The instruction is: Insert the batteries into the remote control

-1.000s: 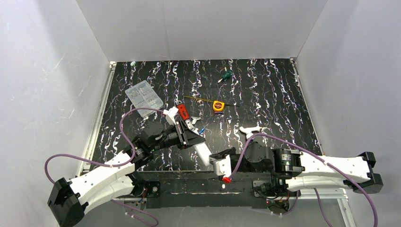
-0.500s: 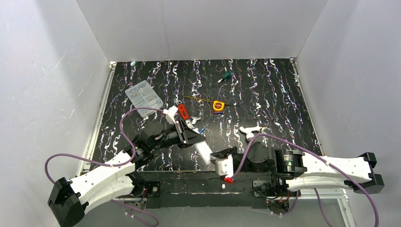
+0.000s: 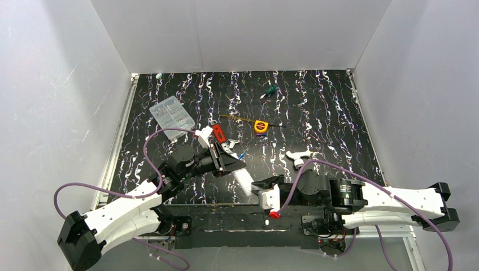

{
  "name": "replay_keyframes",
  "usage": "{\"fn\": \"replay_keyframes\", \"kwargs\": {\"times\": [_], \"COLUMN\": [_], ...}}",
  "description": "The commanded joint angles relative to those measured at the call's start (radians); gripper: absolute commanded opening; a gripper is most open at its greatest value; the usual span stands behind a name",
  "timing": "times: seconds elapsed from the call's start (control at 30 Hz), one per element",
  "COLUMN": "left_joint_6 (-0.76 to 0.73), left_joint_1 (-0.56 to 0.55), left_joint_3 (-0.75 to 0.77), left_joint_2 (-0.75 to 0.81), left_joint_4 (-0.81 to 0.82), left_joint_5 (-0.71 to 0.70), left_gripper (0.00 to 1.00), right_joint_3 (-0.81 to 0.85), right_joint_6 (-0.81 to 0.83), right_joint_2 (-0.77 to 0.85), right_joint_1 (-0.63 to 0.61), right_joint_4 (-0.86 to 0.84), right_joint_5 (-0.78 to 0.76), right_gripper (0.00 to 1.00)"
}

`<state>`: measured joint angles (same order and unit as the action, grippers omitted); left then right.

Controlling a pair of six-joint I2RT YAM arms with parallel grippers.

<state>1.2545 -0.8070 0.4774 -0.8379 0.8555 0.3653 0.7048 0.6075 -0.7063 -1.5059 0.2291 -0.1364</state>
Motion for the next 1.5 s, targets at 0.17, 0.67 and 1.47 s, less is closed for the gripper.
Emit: {"fn": "replay_keyframes", "kwargs": {"times": [0.17,0.67,1.47], "left_joint_6": [0.000,0.006,0.012], "left_joint_1": [-0.003,-0.004,-0.003], "left_joint_3": [0.019,0.014,-0.006], "left_joint_2": [0.013,0.010,0.021], "left_joint_4": [0.056,0.064,0.072], "left_joint_5": [0.046,0.043,0.027], "left_gripper": [0.00,0.00,0.00], "right_joint_3": [-0.005,-0.018,0.009], "right_joint_6": [0.019,0.003,-0.235], "right_joint_2": [0.032,0.048,0.062], "right_joint_1": [0.001,0.001,0.001], "right_joint_4": [-0.080,-0.069,-0.126], "right_joint_5": [-0.044,-0.019,-0.007], "right_gripper": [0.35,0.36,0.62]}}
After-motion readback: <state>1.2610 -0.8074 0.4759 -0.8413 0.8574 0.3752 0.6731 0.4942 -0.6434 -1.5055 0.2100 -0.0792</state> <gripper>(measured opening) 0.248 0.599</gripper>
